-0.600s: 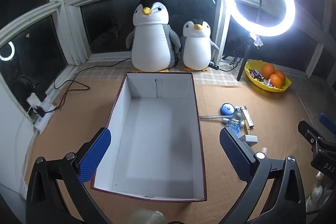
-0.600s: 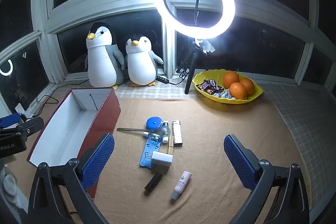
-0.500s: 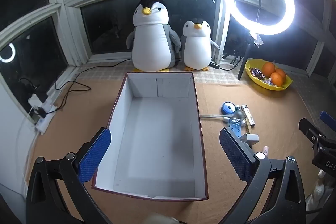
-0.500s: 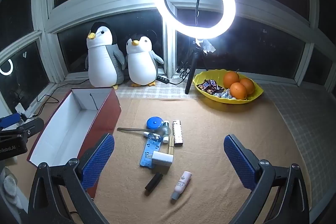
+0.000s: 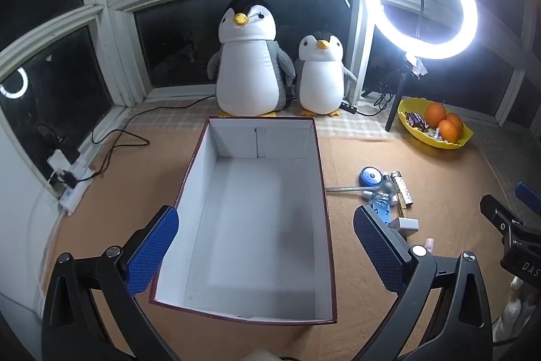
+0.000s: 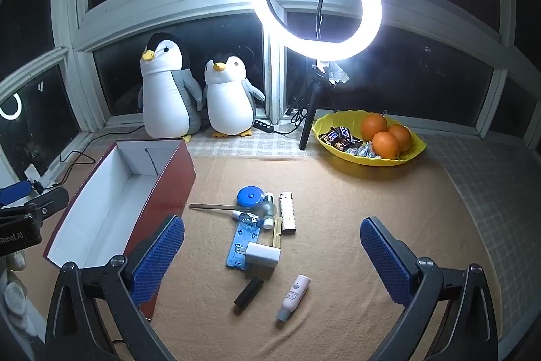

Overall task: Organize rigid objects
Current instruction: 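Move both tools toward the items beside the white box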

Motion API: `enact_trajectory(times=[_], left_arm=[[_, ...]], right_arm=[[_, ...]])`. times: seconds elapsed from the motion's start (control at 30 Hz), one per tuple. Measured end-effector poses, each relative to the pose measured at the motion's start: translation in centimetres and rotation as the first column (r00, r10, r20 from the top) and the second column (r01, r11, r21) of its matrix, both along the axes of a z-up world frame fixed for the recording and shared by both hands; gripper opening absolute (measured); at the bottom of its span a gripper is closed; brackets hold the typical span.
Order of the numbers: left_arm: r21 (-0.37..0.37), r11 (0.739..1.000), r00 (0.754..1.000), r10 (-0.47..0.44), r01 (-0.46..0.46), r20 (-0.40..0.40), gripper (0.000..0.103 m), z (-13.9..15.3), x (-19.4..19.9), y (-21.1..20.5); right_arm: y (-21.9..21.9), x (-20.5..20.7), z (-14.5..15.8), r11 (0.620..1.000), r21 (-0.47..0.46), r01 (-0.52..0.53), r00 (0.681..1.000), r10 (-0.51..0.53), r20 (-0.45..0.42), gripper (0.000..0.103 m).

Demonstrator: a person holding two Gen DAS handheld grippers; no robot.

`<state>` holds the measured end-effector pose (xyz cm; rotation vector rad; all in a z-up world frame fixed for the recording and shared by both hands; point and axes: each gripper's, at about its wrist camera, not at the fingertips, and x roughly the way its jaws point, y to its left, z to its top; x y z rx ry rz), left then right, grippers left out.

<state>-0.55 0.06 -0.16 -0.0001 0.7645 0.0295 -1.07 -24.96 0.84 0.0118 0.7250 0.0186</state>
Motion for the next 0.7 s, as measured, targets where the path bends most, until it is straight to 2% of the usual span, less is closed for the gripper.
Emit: enact_trajectory(times=[0.7], left_arm=[[-0.012,1.000,1.000,0.007,-0.007,-0.010,0.103,-0.44,0.17,0.19]], right_arm=[[-0.35,0.20,-0.27,1.000,-0.016,0.023,1.000,-0.024,-0.013,0.103]])
